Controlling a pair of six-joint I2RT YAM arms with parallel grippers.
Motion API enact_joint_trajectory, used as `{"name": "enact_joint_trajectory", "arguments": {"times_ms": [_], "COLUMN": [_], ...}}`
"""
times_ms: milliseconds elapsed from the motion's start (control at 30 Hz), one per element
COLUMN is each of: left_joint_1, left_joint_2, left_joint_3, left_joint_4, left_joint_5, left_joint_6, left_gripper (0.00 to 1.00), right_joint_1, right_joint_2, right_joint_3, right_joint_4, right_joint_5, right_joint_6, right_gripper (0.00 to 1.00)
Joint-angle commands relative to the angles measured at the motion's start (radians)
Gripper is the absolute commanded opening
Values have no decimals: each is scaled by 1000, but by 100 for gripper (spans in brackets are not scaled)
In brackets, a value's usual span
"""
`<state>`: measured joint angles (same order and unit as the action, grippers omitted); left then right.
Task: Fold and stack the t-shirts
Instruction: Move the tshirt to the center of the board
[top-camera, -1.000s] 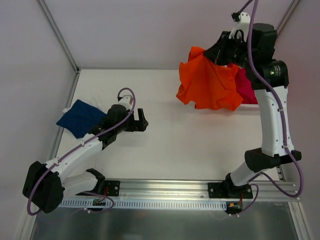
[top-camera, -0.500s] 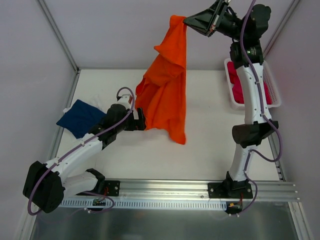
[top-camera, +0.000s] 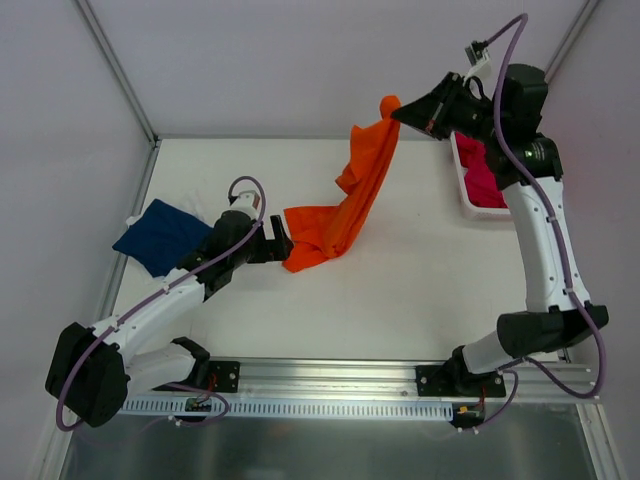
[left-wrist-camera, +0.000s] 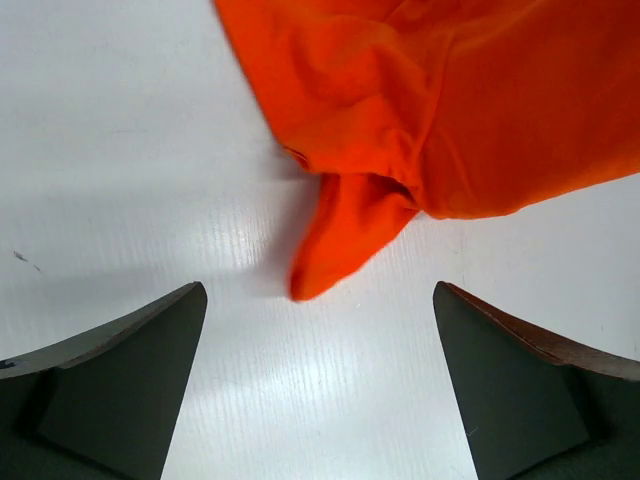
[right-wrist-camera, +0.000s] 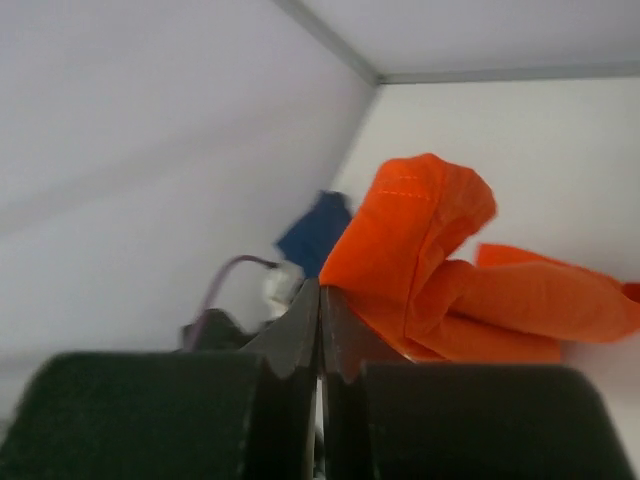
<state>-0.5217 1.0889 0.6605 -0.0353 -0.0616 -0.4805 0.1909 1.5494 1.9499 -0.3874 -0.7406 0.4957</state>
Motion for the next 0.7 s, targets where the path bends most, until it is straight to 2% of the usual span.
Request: {"name": "enact_joint_trajectory", "arguments": {"times_ms": [0,67,100,233,400,467,567,667], "left_joint_1": [11,11,11,11,9,11,9,8], "left_joint_2": [-34,-47,-52,-67,-52,-23,29,74], "left_joint_3": [-5,-7,-10,-6,5,20,51,79], "left_joint_4": [6,2,-3,-17,-21,-21,-21,-9], "left_joint_5": [-23,-29,-30,-35,-7,3,23,29], "left_joint_6": [-26,-27,-26,-21,-35,-35,-29,-29], "left_gripper": [99,99,99,99,99,99,99,99], "right_joint_1": [-7,-4,-5,-1,16,22,44,62], "right_joint_2": [-113,-153,-184,-241,-307,-322,-353,-399], "right_joint_3": [-161,-314,-359,-546,-788,-827,-888,-908], "right_joint_4": [-266,-272,-281,-312,-311,-332,-407,-467], "right_joint_5": [379,487,582,801,1019,1085,1263,1343], "right_joint_6": [-333,-376,-385,-407,-390,-364,-330,-295], "right_gripper": [1,1,1,1,1,1,1,2]}}
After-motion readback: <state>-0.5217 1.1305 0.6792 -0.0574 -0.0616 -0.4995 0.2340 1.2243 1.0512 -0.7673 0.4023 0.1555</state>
